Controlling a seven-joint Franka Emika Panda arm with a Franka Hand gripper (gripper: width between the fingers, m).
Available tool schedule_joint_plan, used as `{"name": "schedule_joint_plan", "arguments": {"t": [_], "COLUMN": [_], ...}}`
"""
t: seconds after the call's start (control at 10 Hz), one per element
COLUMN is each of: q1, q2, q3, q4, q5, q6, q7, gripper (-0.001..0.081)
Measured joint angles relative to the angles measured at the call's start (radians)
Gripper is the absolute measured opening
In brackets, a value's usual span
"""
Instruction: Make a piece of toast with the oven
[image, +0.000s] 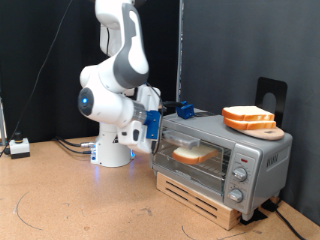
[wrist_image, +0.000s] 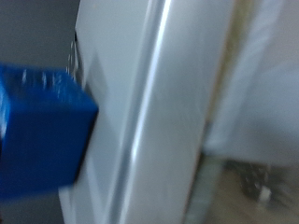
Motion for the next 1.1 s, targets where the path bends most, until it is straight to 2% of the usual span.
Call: {"name": "schedule_joint_plan", "arguments": {"t": [0.2, 0.4, 0.5, 0.8, 1.0, 1.1], "q1": [0.030, 0.032, 0.023, -0.039, -0.074, -0.084], "q2": [-0.009, -0.008, -0.007, 0.007, 0.023, 0.051], "q3": [0.053, 0.065, 0.056, -0.001, -0.037, -0.046], "q4": [-0.012, -0.017, -0.017, 0.010, 0.051, 0.079], "q5": [0.030, 0.027, 0.019, -0.020, -0.089, -0.117], "q6": [0.046, 0.061, 0.060, 0.066, 0.047, 0.022], "q7": [0.052, 0.065, 0.064, 0.064, 0.060, 0.057], "gripper": [0.0810, 0.0810, 0.0810, 0.0810, 0.0810, 0.0810]}}
